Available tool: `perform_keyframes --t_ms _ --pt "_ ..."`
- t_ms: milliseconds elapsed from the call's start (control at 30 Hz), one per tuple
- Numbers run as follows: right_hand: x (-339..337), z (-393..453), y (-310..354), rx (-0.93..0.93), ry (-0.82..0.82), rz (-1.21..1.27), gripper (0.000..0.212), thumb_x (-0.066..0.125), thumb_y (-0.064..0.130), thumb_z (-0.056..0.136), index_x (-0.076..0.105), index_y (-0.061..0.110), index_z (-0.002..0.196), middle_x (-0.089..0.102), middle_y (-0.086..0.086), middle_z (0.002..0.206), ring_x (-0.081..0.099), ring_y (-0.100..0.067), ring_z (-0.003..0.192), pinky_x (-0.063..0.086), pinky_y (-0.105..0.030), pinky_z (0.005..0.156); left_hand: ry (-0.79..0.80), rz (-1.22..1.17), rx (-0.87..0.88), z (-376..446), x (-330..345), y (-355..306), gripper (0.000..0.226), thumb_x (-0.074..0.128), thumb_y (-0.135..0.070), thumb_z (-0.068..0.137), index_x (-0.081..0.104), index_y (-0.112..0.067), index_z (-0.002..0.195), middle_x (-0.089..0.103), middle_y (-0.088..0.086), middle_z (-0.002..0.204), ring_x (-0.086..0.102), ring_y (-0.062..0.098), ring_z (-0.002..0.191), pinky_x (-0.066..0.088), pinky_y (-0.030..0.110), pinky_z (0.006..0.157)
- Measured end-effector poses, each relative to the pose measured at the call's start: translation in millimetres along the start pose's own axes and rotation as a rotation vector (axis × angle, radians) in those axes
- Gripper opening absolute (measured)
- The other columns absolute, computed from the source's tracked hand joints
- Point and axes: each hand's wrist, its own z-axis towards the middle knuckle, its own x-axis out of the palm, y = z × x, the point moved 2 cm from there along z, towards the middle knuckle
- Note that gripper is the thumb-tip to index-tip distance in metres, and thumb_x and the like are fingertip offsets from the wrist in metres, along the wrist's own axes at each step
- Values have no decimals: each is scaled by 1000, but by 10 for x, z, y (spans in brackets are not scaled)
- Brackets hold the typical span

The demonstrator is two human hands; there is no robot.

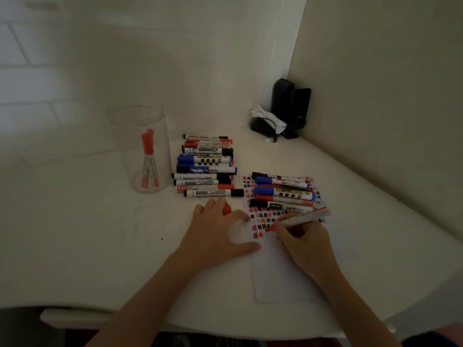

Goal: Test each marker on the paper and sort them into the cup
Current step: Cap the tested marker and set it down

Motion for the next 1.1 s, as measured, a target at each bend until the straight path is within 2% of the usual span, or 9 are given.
perform_keyframes --t_ms 100,233,400,533,633,733,933,1100 --pt "9 -5 11 -15 2 9 6 69 30 83 67 30 89 65 19 80 63 5 76 49 -8 67 13 7 -9 5 9 1 72 38 -90 63 44 -50 123 33 -9 99 29 10 93 30 33 91" --pt "16 -7 17 -22 9 -2 7 69 30 83 65 29 88 61 23 79 60 9 74 46 -3 62 23 12 -19 2 4 -7 71 39 -90 64 43 -51 123 33 -10 98 29 9 92 30 32 89" --pt "33 -22 17 -21 -2 -6 7 70 28 83 66 24 88 61 21 77 60 8 71 46 -4 61 38 16 -32 11 3 -16 71 42 -89 64 43 -51 124 34 -9 99 31 9 95 30 33 92" --pt "4 -26 23 -7 -34 24 7 70 27 84 63 28 85 61 20 73 58 12 63 43 0 57 23 -2 -24 3 -4 -14 70 42 -89 65 44 -50 123 34 -10 98 31 9 93 30 33 91" --pt "10 -26 32 -2 -11 16 8 70 29 84 63 29 87 61 21 76 59 11 68 44 0 60 30 10 -28 10 4 -9 71 41 -90 64 43 -51 123 33 -10 98 30 8 93 30 33 91" --pt "23 -33 48 -34 17 18 7 71 25 83 66 27 87 61 22 77 58 17 73 44 0 63 35 17 -31 21 20 -10 73 40 -90 63 43 -51 124 33 -10 100 30 8 94 30 33 91" --pt "8 -36 34 -2 -26 33 8 70 25 84 63 29 85 62 19 72 59 15 65 42 0 55 12 3 -16 7 9 -12 70 41 -90 64 45 -50 122 33 -11 97 30 8 92 30 32 89" --pt "9 -38 57 -31 -2 36 9 70 27 84 63 31 87 60 24 77 58 17 70 42 2 61 23 -1 -21 9 -1 -14 70 43 -89 64 44 -51 123 34 -10 98 30 8 93 31 33 92"
